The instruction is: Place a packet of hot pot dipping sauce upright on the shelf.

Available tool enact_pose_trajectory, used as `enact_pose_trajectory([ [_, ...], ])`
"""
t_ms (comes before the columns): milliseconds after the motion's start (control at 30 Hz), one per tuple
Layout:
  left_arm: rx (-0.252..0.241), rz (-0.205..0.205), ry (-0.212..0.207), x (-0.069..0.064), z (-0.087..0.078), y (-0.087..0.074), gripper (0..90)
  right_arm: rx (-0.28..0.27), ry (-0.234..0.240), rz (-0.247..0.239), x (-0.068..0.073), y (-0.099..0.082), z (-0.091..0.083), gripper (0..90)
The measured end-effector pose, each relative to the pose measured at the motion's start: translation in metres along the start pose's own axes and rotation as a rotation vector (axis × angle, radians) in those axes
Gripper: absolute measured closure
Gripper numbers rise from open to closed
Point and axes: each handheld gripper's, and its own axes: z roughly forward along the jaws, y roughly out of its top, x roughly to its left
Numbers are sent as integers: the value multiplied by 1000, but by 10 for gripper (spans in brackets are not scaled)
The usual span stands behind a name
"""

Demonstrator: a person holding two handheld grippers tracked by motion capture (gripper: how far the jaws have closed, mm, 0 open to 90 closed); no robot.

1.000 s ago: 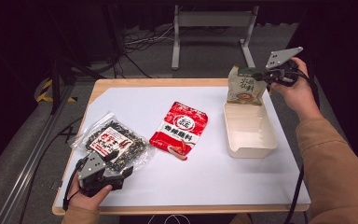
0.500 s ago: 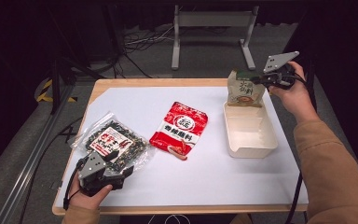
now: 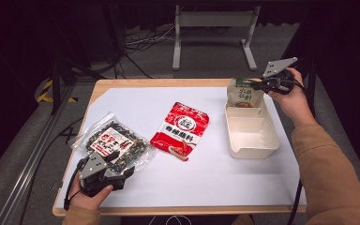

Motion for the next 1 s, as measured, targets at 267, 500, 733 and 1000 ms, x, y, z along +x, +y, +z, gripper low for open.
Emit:
enact_pose_trajectory([
  [267,4,7,-1,0,1,1,213,19,-5,35,1,-7,1,874],
  [500,6,8,-5,0,2,1,213,63,-33,99,0,-12,3,841],
  [733,7,7,-10,1,4,2,213,53,-65,154,1,-14,3,755],
  [1000,3,10,-28,1,11,6,212,7,-146,218,3,-12,-9,505],
])
